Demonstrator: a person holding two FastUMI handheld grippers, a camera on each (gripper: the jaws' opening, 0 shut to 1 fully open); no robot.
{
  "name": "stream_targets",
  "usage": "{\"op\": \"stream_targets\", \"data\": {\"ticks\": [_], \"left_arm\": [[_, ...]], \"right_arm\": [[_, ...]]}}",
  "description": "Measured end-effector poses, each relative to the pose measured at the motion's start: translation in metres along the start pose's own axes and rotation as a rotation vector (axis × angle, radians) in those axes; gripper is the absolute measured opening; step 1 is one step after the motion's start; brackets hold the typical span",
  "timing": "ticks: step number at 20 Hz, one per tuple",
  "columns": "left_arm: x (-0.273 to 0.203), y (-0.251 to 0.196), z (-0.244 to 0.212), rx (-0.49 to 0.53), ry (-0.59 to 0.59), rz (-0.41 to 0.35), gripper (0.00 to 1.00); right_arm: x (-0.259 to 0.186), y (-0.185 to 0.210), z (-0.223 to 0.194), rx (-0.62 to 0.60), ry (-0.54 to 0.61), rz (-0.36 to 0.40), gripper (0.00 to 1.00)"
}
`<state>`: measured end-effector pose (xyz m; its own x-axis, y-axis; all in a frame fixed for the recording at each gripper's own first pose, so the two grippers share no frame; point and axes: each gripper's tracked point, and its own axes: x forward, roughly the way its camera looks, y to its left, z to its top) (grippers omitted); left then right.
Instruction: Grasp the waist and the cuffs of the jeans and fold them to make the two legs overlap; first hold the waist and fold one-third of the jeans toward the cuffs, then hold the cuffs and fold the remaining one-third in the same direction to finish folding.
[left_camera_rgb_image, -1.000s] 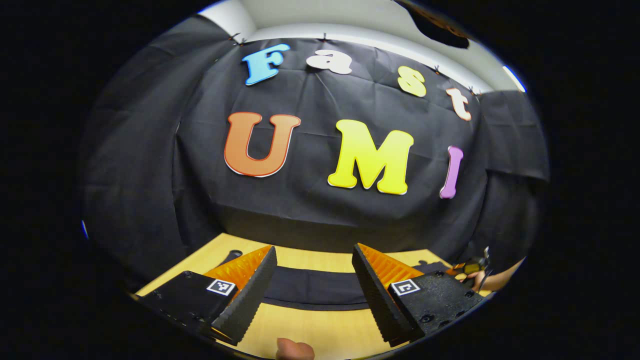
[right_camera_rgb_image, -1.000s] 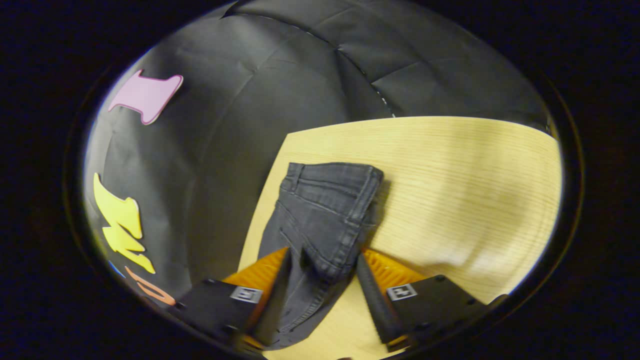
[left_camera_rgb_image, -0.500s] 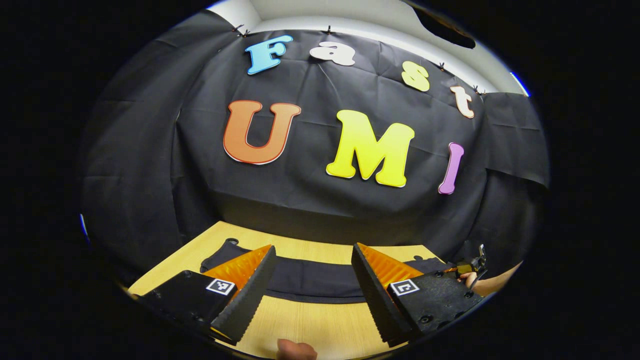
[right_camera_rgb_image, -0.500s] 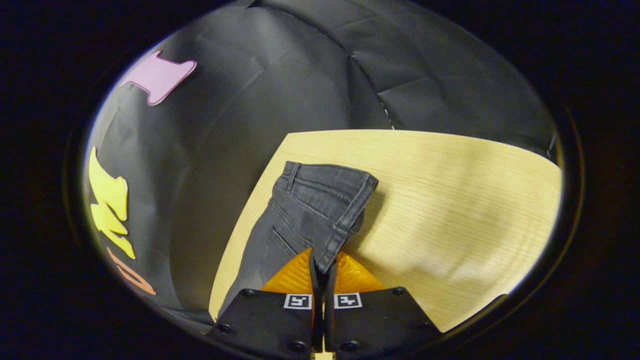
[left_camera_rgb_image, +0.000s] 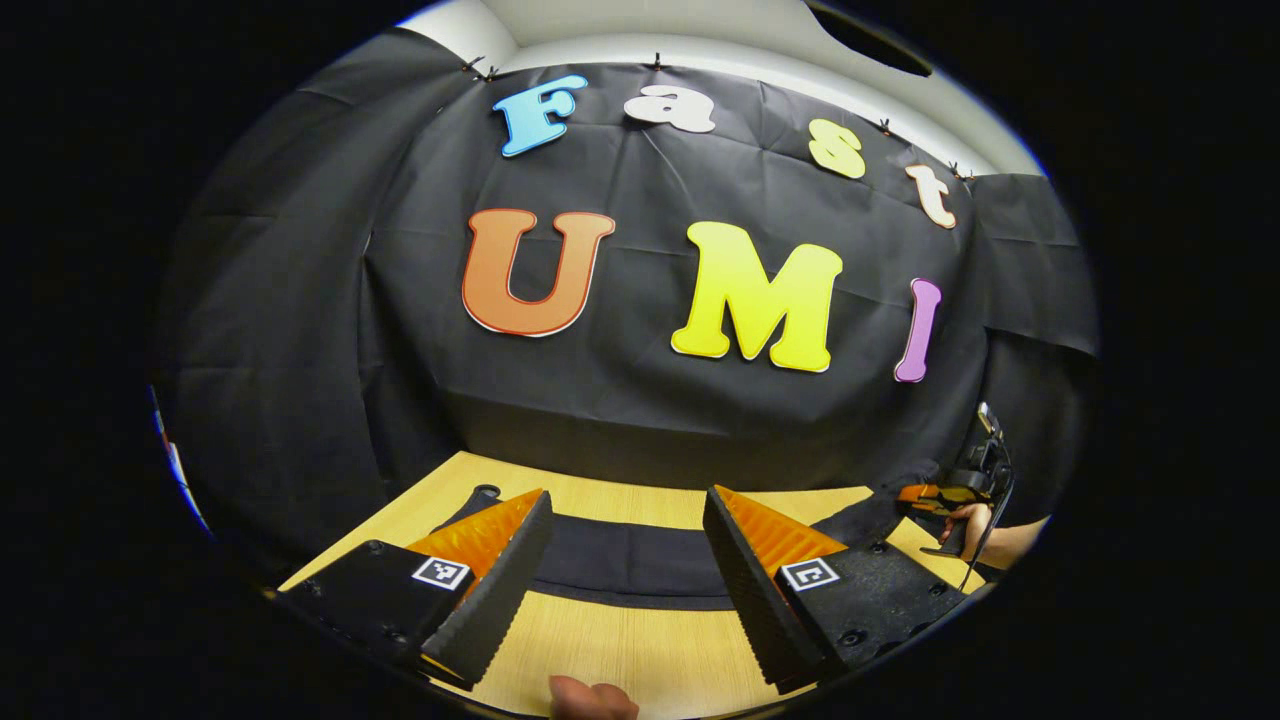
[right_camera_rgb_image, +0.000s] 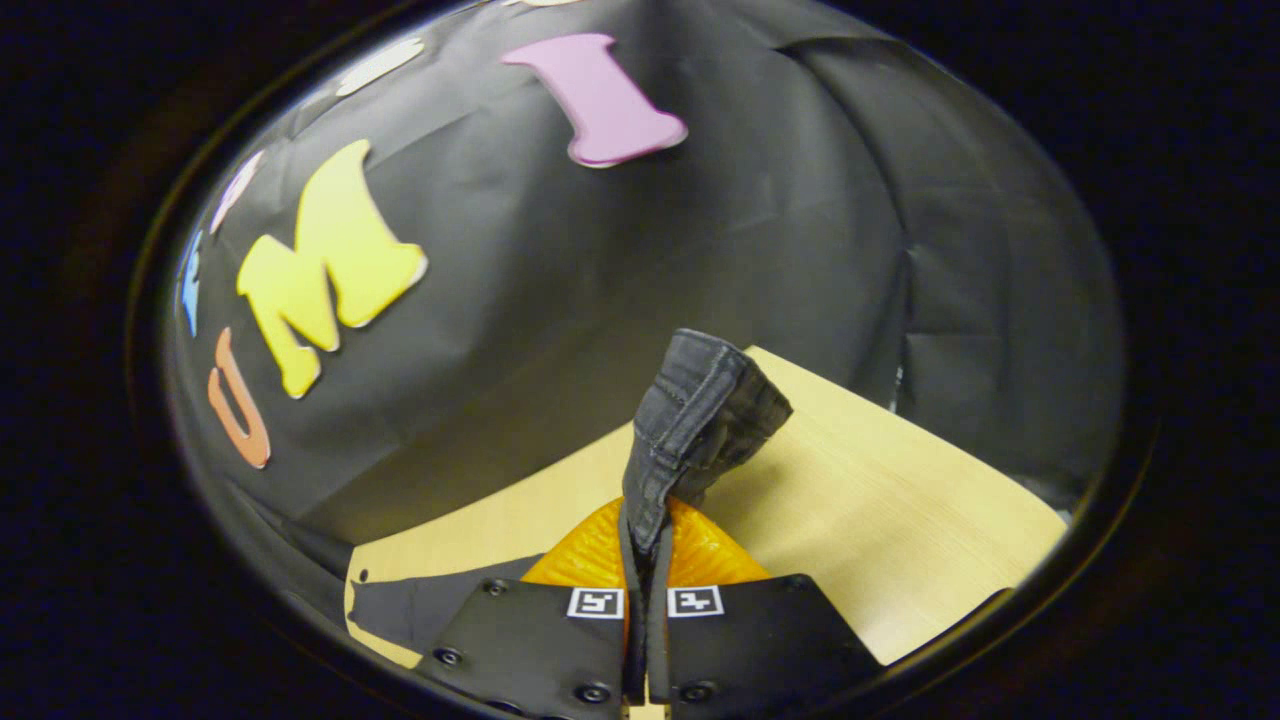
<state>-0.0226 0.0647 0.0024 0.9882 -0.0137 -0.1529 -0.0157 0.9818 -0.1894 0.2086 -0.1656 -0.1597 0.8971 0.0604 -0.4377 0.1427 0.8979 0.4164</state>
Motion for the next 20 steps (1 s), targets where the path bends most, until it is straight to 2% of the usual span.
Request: {"op": "stream_targets", "data": {"ticks": [2, 4, 5, 7, 8, 10, 11, 14, 20], "left_arm": [[-0.004, 0.004, 0.003, 0.013, -0.013, 0.009, 0.97], [-0.005, 0.005, 0.005, 0.017, -0.022, 0.011, 0.97], [-0.006, 0.007, 0.004, 0.018, -0.02, 0.014, 0.97], [-0.009, 0.009, 0.005, 0.023, -0.022, 0.024, 0.97], [-0.01, 0.011, 0.005, 0.029, -0.025, 0.03, 0.97], [-0.014, 0.017, 0.007, 0.045, -0.03, 0.046, 0.97], [-0.016, 0.021, 0.008, 0.052, -0.031, 0.055, 0.97], [-0.022, 0.033, 0.012, 0.044, -0.042, 0.086, 0.97], [-0.031, 0.051, 0.009, 0.039, -0.045, 0.127, 0.97]], "right_arm": [[-0.032, 0.035, 0.01, -0.11, -0.014, 0.114, 0.01], [-0.039, 0.043, 0.01, -0.152, -0.008, 0.177, 0.05], [-0.046, 0.051, 0.008, -0.178, -0.005, 0.205, 0.0], [-0.053, 0.082, -0.013, -0.237, 0.004, 0.249, 0.01], [-0.056, 0.103, -0.031, -0.271, 0.018, 0.282, 0.05], [-0.054, 0.136, -0.06, -0.313, 0.042, 0.324, 0.05], [-0.052, 0.152, -0.082, -0.345, 0.067, 0.348, 0.0], [-0.047, 0.178, -0.133, -0.368, 0.113, 0.357, 0.01], [-0.038, 0.192, -0.202, -0.439, 0.18, 0.337, 0.02]]}}
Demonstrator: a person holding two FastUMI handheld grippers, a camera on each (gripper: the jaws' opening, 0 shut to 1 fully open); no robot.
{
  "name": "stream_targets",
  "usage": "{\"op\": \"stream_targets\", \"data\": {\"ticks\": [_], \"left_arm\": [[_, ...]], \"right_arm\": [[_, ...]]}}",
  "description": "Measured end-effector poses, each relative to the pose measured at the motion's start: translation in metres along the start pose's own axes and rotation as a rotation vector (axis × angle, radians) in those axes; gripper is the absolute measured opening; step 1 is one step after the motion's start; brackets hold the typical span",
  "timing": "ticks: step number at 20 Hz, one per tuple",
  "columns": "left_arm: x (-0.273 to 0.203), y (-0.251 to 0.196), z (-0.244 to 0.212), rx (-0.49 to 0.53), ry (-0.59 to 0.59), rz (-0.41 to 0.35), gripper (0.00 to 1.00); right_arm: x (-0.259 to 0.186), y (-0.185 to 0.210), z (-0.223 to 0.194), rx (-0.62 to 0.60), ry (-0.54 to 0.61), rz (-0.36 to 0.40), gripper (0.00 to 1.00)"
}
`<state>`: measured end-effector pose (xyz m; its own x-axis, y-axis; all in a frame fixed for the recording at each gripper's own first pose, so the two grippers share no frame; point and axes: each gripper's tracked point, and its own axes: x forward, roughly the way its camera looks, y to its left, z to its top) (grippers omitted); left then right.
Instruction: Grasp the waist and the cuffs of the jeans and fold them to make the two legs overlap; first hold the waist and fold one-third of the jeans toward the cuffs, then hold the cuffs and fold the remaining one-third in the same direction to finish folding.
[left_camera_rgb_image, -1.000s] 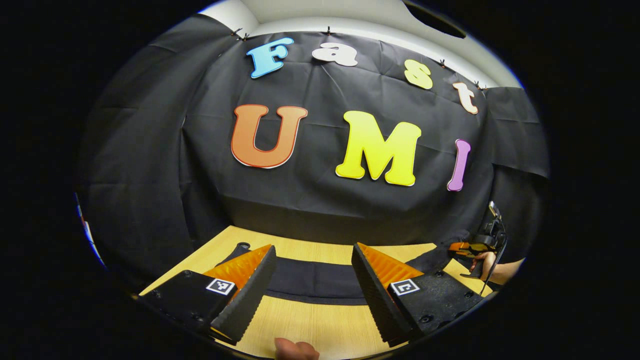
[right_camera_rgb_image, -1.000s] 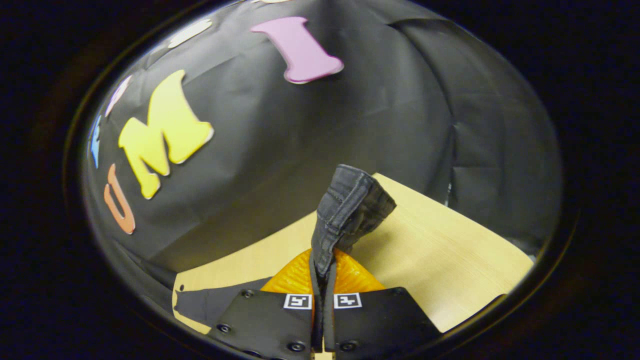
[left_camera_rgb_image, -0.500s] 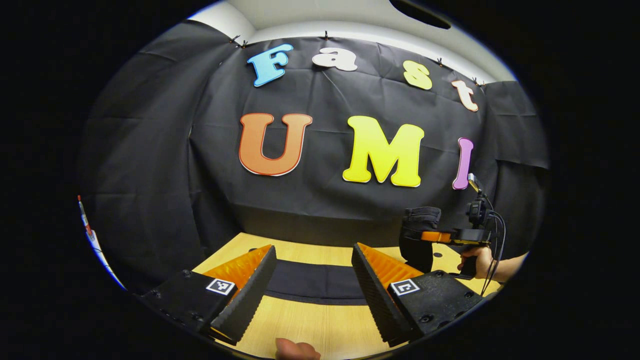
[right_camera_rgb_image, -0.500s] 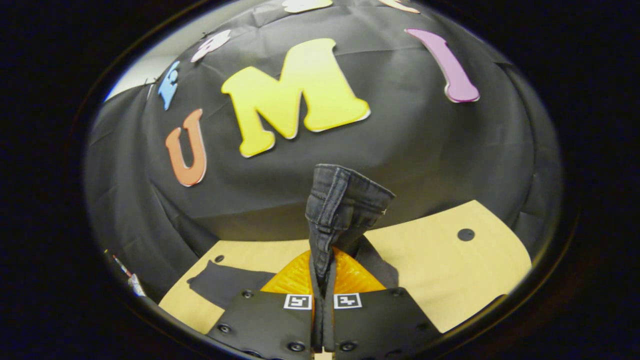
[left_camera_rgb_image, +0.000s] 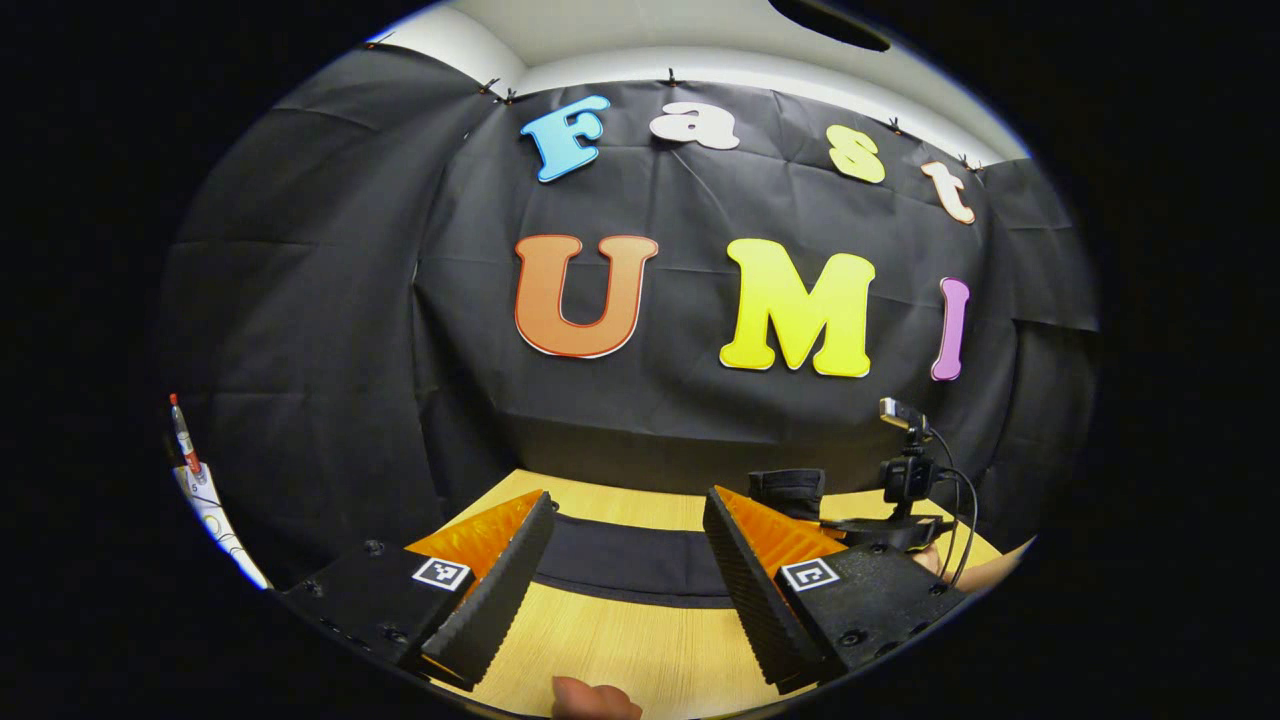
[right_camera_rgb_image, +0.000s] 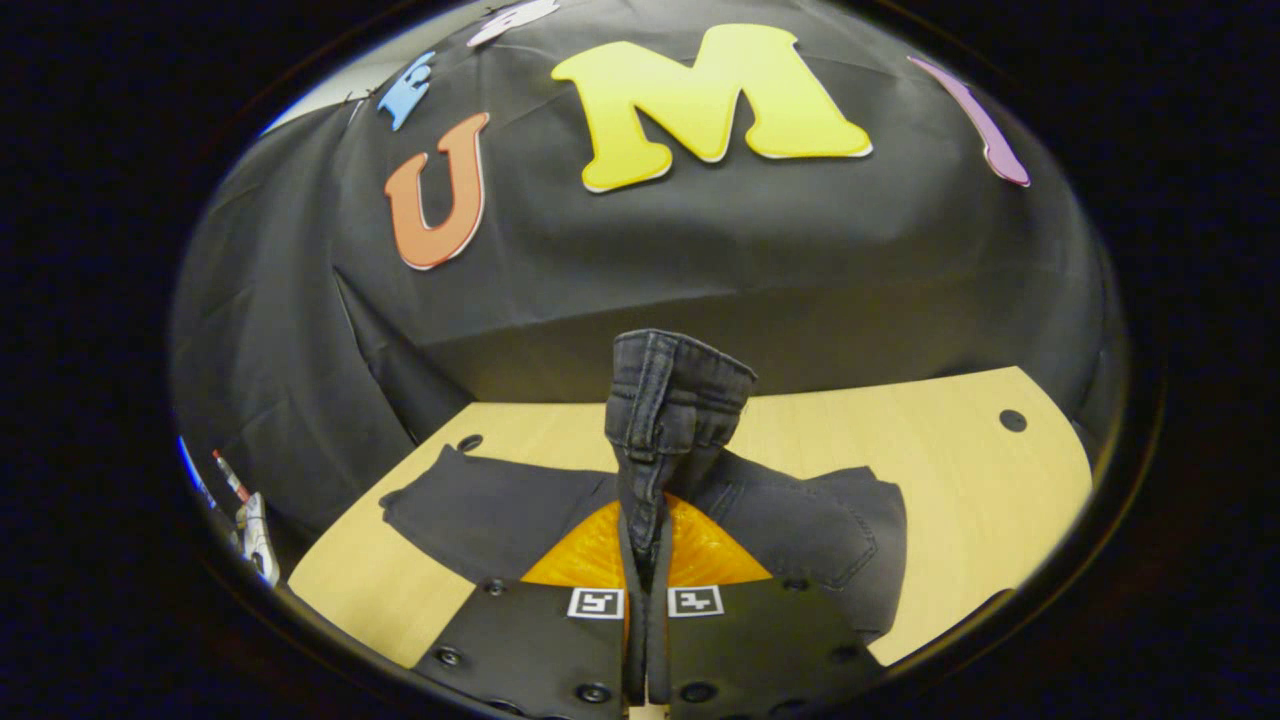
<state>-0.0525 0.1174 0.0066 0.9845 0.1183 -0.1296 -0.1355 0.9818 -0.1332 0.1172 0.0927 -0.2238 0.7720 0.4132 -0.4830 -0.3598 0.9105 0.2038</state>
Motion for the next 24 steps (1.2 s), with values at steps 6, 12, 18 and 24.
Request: {"op": "stream_targets", "data": {"ticks": [6, 12, 18, 24], "left_arm": [[-0.003, 0.014, 0.0, -0.012, -0.004, 0.035, 0.97], [0.004, 0.03, -0.006, -0.094, -0.01, 0.057, 0.97], [0.055, 0.051, -0.056, -0.392, 0.108, 0.031, 0.97], [0.11, 0.087, -0.149, -0.918, 0.311, 0.107, 0.97]], "right_arm": [[0.032, 0.024, -0.064, -0.051, 0.114, 0.031, 0.02], [0.027, 0.042, -0.082, -0.083, 0.155, 0.066, 0.94], [-0.031, 0.003, 0.0, -0.094, -0.026, 0.02, 0.94], [-0.111, -0.073, 0.062, -0.047, -0.155, -0.101, 0.93]]}}
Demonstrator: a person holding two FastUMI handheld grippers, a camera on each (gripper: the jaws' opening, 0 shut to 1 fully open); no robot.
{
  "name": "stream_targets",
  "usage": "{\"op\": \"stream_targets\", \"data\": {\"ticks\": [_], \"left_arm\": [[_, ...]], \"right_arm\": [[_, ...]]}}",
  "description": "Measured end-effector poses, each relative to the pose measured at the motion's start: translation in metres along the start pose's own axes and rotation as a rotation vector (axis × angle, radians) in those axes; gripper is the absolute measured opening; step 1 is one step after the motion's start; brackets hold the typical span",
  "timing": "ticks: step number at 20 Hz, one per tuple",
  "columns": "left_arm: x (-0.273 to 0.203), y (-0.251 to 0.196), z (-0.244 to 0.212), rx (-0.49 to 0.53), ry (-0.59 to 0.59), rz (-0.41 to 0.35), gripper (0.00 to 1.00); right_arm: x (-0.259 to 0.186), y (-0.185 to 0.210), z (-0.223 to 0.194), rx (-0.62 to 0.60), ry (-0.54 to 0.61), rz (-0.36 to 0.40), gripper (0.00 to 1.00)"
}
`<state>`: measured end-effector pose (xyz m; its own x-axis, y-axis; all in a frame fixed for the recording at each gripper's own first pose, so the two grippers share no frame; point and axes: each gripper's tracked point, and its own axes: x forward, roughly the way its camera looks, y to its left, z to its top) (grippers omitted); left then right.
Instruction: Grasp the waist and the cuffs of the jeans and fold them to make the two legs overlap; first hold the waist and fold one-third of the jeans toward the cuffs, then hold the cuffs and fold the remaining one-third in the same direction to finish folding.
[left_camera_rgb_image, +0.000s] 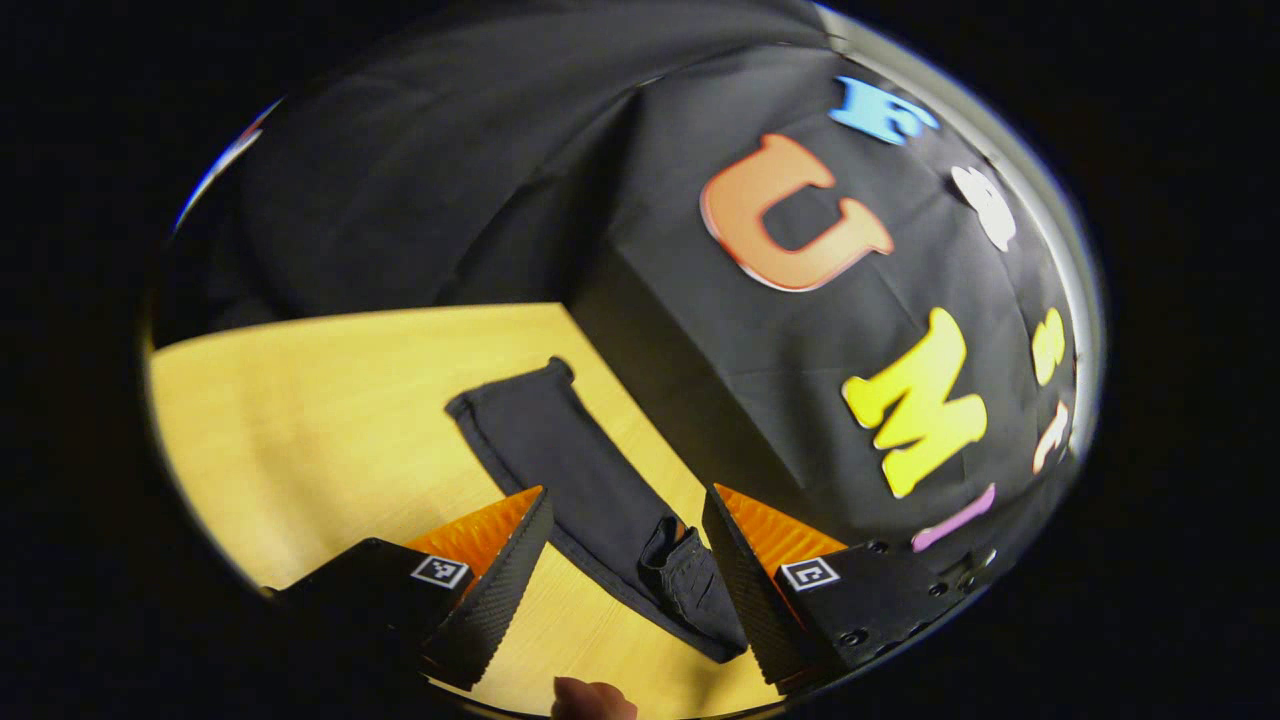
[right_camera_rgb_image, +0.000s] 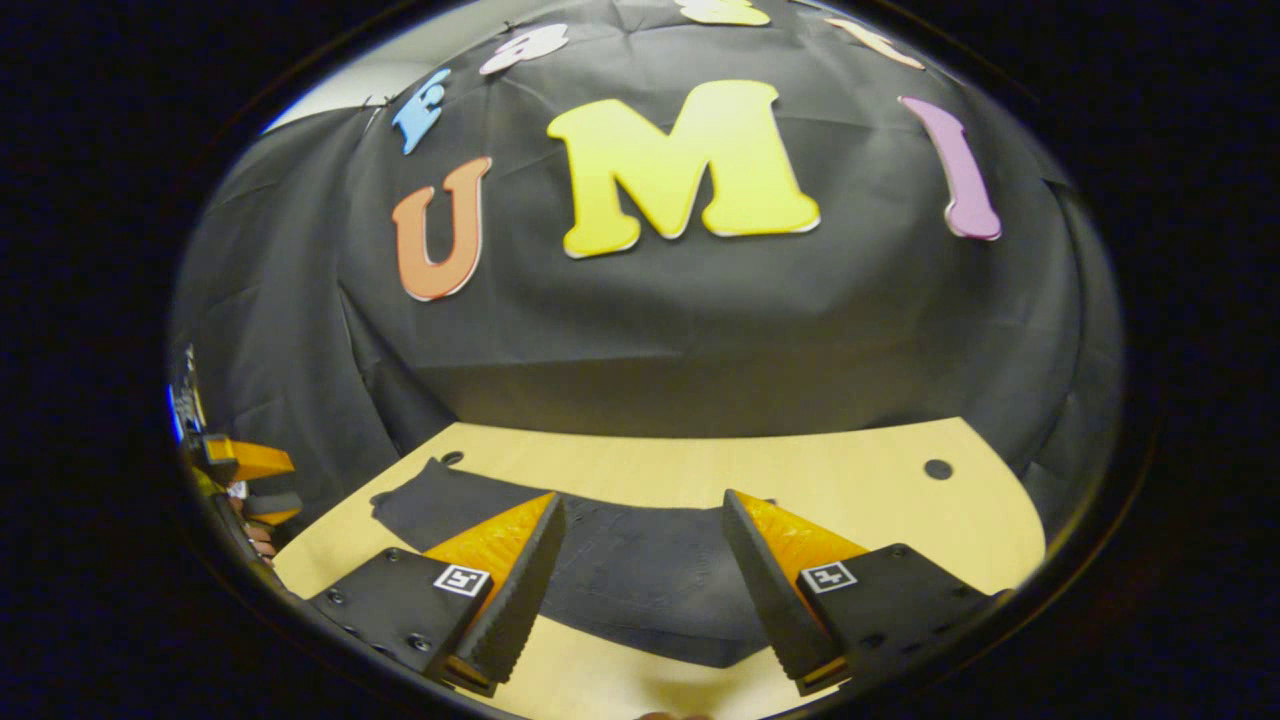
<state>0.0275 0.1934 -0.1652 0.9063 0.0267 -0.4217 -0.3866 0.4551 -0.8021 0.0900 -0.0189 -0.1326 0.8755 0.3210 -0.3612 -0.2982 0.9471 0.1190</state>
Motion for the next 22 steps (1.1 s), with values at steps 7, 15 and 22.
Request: {"op": "stream_targets", "data": {"ticks": [7, 15, 22], "left_arm": [[0.076, 0.076, -0.004, -0.421, 0.091, 0.122, 1.0], [0.129, 0.09, 0.016, -0.498, 0.073, 0.136, 0.95], [0.177, 0.082, 0.014, -0.533, 0.089, 0.085, 0.82]], "right_arm": [[-0.066, -0.089, 0.051, -0.021, -0.083, -0.183, 0.96], [-0.103, -0.116, 0.072, -0.053, -0.122, -0.259, 0.94], [-0.106, -0.132, 0.063, -0.043, -0.087, -0.296, 0.97]]}}
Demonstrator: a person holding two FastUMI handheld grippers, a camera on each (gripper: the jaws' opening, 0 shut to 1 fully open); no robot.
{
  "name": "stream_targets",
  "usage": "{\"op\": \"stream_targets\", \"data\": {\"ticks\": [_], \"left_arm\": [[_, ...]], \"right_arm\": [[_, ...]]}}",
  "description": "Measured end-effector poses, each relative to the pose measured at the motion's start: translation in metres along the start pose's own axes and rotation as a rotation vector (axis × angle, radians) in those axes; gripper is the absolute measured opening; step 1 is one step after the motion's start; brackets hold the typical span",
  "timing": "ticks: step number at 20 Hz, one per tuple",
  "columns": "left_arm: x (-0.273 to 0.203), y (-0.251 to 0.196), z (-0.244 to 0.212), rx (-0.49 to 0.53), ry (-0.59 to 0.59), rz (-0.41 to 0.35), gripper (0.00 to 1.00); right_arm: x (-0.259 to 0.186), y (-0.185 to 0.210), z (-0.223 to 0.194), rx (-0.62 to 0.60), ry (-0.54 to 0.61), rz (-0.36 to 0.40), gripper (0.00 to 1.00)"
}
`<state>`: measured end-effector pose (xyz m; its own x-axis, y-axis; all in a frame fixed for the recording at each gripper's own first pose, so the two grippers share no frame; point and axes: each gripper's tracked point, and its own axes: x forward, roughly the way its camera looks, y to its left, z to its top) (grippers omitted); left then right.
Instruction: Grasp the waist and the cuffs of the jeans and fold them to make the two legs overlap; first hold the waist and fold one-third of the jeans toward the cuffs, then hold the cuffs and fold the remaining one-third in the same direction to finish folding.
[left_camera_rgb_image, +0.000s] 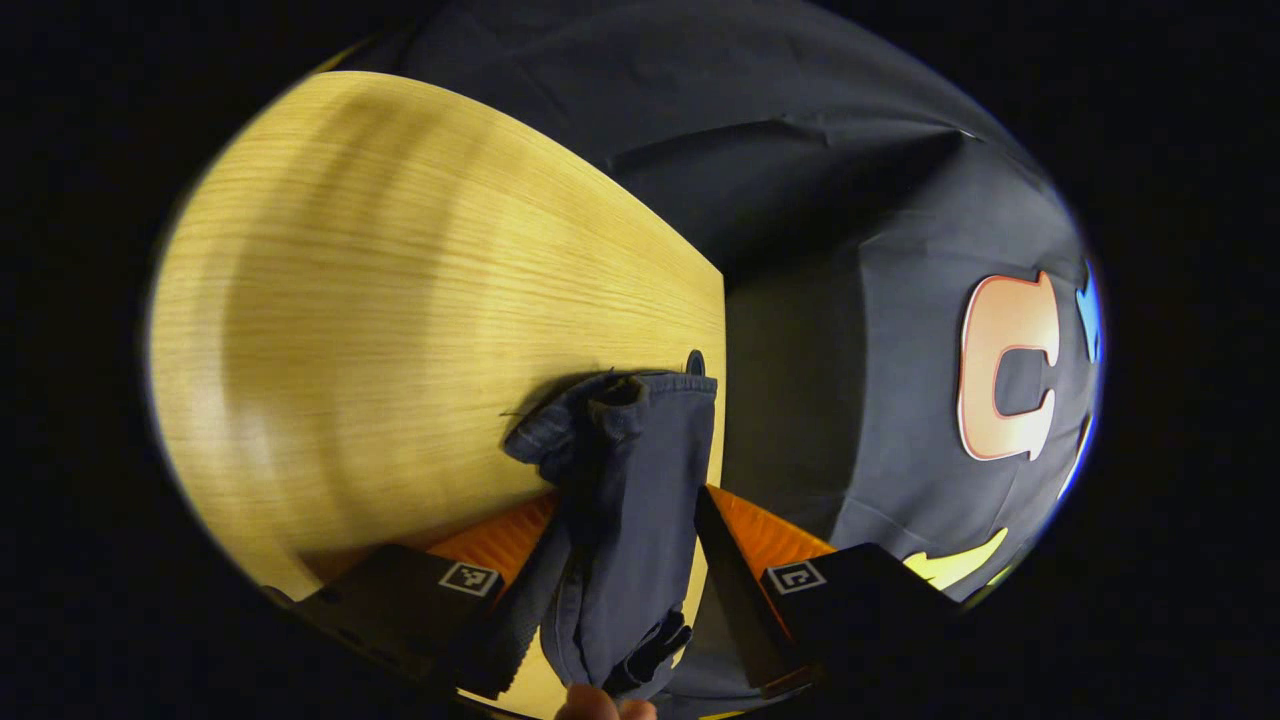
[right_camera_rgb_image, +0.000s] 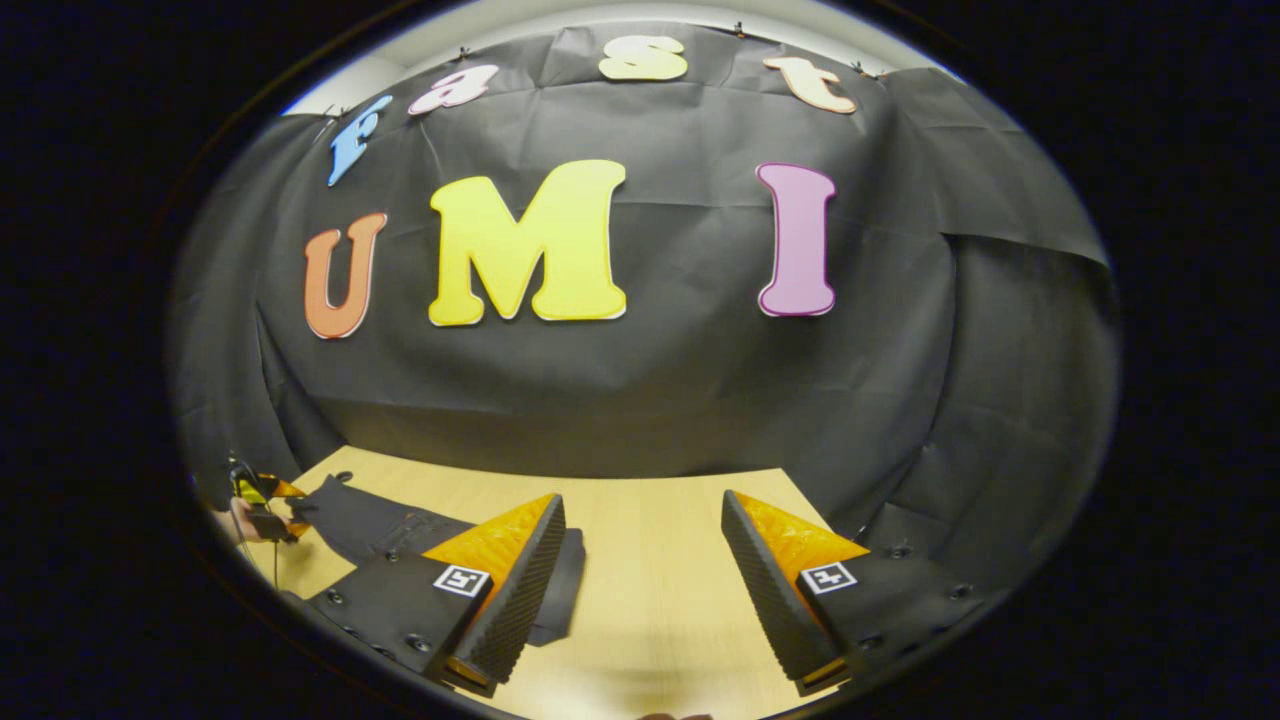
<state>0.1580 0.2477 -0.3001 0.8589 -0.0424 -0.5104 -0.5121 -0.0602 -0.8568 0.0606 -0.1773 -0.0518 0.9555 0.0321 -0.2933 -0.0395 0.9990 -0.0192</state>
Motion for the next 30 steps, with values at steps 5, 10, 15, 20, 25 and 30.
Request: {"op": "stream_targets", "data": {"ticks": [5, 10, 15, 20, 25, 30], "left_arm": [[0.006, 0.015, -0.007, -0.034, 0.053, -0.003, 0.11], [0.003, 0.002, -0.006, 0.016, 0.037, -0.017, 0.06], [-0.009, -0.037, -0.016, 0.31, 0.023, -0.03, 0.04], [-0.027, -0.092, -0.05, 0.623, -0.013, -0.07, 0.04], [-0.056, -0.15, -0.112, 0.921, -0.087, -0.142, 0.04], [-0.074, -0.185, -0.19, 1.103, -0.086, -0.239, 0.04]], "right_arm": [[0.003, -0.002, -0.005, -0.001, 0.025, -0.001, 0.97], [0.004, -0.001, -0.005, -0.01, 0.027, 0.01, 0.94], [-0.001, -0.003, -0.004, -0.003, 0.022, 0.015, 0.97], [-0.011, -0.016, -0.009, 0.013, 0.024, -0.001, 0.97], [-0.023, -0.03, -0.013, 0.028, 0.019, -0.023, 0.94], [-0.032, -0.045, -0.017, 0.053, 0.018, -0.041, 0.97]]}}
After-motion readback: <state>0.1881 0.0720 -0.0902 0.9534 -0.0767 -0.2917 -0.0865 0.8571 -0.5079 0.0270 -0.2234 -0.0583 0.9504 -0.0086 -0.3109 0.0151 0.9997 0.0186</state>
